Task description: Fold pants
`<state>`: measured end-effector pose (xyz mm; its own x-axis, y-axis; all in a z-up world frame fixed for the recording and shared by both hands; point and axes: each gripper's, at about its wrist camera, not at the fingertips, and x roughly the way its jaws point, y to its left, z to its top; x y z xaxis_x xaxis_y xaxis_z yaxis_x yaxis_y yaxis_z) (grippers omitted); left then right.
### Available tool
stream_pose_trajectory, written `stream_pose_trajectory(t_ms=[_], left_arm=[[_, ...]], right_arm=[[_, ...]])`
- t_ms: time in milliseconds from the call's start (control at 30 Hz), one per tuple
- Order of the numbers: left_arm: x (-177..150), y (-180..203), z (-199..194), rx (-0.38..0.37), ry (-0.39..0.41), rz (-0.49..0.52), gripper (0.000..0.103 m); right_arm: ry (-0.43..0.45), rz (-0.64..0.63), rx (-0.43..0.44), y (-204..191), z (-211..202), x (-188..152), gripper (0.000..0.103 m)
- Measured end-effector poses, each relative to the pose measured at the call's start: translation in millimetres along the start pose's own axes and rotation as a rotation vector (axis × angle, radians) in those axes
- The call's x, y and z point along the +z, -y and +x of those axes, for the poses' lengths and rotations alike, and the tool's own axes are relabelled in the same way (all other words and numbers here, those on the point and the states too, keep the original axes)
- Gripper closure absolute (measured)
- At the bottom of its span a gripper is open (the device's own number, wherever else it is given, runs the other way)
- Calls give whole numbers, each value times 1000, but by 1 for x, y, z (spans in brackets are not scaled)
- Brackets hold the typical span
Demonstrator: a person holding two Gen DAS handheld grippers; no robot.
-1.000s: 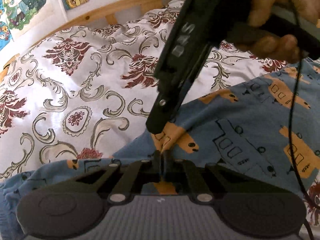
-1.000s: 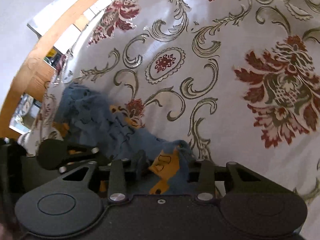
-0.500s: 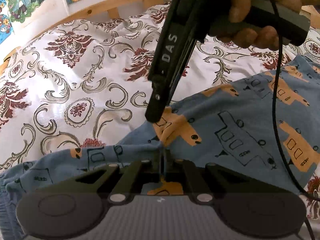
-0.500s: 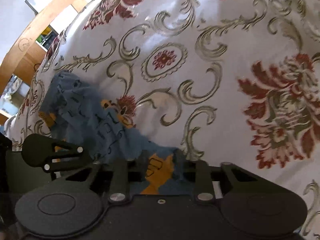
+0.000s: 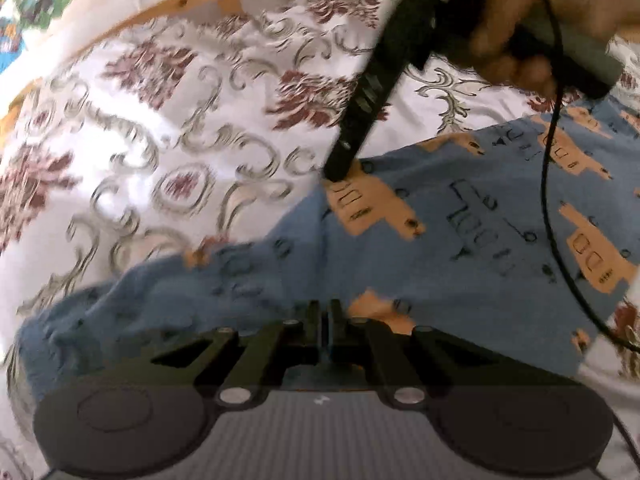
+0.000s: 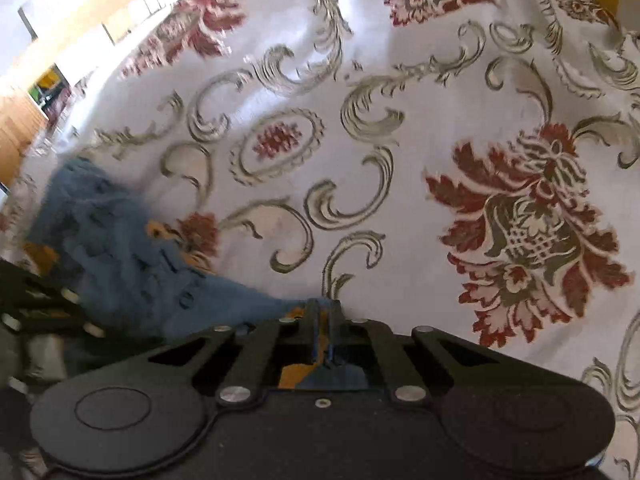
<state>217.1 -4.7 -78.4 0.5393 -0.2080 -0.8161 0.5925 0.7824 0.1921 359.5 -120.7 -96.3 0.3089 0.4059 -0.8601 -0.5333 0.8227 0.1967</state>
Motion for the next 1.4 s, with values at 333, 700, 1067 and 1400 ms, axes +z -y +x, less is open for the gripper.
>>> stream_pose_trajectory(t_ms=[333, 700, 1067, 1400], left_arm=[[-16, -41, -26, 19, -79, -120, 56], [-38, -47, -41, 122, -167, -157, 46], [-16, 2, -73, 207, -223, -97, 25], [172, 127, -36, -303, 36, 16, 15]], right_arm=[[129, 192, -20, -2, -92, -69, 48], [345, 851, -40, 56, -156, -271, 62], [392, 865, -241, 106, -312, -350, 5], [382, 1030, 57, 160, -297, -390, 7]])
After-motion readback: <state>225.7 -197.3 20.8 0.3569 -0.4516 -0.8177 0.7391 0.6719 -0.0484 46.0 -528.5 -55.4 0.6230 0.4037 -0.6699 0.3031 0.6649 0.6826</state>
